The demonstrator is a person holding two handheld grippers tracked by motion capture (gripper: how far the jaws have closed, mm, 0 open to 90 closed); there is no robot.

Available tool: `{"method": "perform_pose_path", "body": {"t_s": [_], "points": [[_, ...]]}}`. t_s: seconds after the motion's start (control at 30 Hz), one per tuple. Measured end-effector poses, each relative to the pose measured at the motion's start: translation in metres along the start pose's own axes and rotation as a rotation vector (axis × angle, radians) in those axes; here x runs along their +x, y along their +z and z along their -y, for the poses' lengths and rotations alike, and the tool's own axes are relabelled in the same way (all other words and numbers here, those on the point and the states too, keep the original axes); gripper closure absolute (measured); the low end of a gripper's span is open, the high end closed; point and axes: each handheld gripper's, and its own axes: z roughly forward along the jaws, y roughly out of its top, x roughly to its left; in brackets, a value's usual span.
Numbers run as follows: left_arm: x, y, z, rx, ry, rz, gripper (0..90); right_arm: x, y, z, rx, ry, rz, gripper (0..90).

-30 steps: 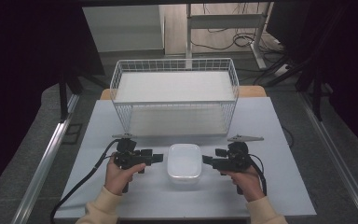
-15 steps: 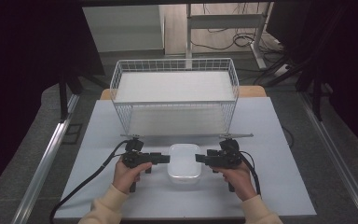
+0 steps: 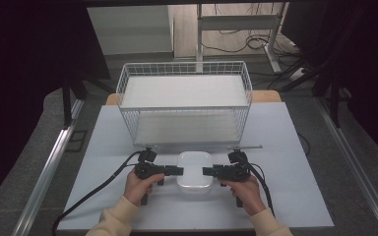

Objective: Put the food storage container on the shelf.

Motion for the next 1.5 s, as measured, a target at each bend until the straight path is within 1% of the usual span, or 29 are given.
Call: {"method": "perform_pose_path", "body": {"t_s": [0.03, 0.1, 0.17, 0.3, 0.37, 0.47, 0.53, 0.67, 0.73, 0.8, 0.87, 1.1, 1.33, 1.37, 1.5], "points": [[0.0, 0.0, 0.0, -0.002, 0.001, -0.012, 55.3, 0.0, 0.0, 0.001, -0.002, 0.005, 0.01, 48.8], [-0.001, -0.001, 0.001, -0.004, -0.005, -0.027, 60.4, -0.001, -0.002, 0.002, -0.017, 0.037, 0.005, 54.2], [-0.001, -0.002, 0.001, 0.001, -0.007, -0.027, 62.4, -0.003, -0.005, 0.003, -0.031, 0.055, -0.005, 60.8], [-0.002, -0.004, 0.002, 0.002, 0.003, -0.025, 65.1, -0.005, -0.009, 0.004, -0.036, 0.082, -0.023, 65.5], [-0.004, -0.006, 0.003, -0.007, 0.005, -0.027, 66.9, -0.006, -0.012, 0.005, -0.037, 0.092, -0.035, 68.0], [-0.01, -0.01, 0.004, -0.029, 0.027, -0.032, 70.1, -0.005, -0.016, 0.007, -0.048, 0.099, -0.052, 71.6], [-0.013, -0.013, 0.005, -0.035, 0.042, -0.032, 72.2, -0.003, -0.019, 0.008, -0.05, 0.096, -0.052, 73.5], [-0.017, -0.019, 0.006, -0.052, 0.063, -0.03, 77.1, 0.0, -0.023, 0.008, -0.07, 0.083, -0.049, 77.2], [-0.018, -0.021, 0.005, -0.058, 0.07, -0.03, 79.3, 0.002, -0.024, 0.008, -0.075, 0.068, -0.044, 78.7], [-0.018, -0.021, 0.006, -0.059, 0.078, -0.041, 79.7, 0.005, -0.024, 0.008, -0.083, 0.041, -0.028, 78.8], [-0.018, -0.021, 0.006, -0.058, 0.082, -0.045, 79.7, 0.006, -0.024, 0.008, -0.085, 0.029, -0.022, 78.8], [-0.023, -0.024, 0.007, -0.074, 0.098, -0.029, 80.0, 0.009, -0.028, 0.007, -0.094, 0.004, -0.024, 78.8], [-0.034, -0.039, 0.008, -0.112, 0.133, -0.017, 80.1, 0.024, -0.038, 0.004, -0.132, -0.044, -0.036, 79.0], [-0.036, -0.042, 0.008, -0.117, 0.14, -0.019, 80.1, 0.025, -0.039, 0.004, -0.135, -0.046, -0.038, 79.0], [-0.042, -0.049, 0.007, -0.133, 0.173, -0.034, 80.0, 0.035, -0.044, 0.001, -0.156, -0.095, -0.032, 79.0]]}}
